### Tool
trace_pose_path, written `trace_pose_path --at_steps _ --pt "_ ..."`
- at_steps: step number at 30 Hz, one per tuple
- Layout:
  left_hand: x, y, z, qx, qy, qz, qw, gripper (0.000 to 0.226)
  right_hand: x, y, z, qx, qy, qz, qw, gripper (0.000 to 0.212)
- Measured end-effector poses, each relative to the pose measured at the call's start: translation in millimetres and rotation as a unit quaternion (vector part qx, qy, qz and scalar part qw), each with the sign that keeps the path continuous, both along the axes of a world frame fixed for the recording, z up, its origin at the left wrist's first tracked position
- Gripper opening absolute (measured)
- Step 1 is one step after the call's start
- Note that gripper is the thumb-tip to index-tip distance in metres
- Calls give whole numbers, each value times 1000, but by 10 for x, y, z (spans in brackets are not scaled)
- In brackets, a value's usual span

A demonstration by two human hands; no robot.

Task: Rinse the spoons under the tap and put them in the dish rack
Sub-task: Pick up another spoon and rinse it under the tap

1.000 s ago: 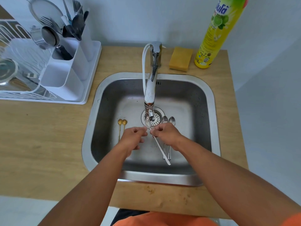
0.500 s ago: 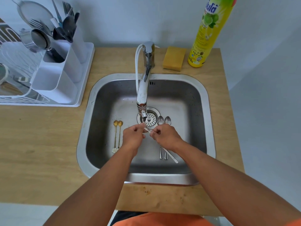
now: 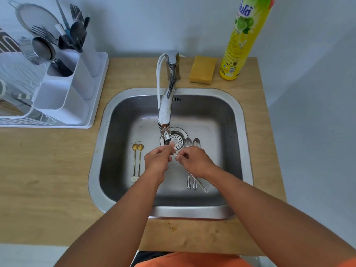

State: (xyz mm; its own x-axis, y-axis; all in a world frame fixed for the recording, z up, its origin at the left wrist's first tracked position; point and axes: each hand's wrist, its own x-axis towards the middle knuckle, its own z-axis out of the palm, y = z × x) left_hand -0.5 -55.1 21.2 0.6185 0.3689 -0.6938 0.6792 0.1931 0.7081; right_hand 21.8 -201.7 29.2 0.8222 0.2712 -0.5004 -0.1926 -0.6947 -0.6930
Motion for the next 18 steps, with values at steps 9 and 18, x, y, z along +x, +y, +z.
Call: trace_pose_path --at_steps 9,18 --pt "-93 133 -49 -103 -2 1 995 17 20 -31 -20 51 21 -18 998 21" --pt "-185 163 6 -225 -10 -12 974 30 9 -84 72 151 73 4 986 18"
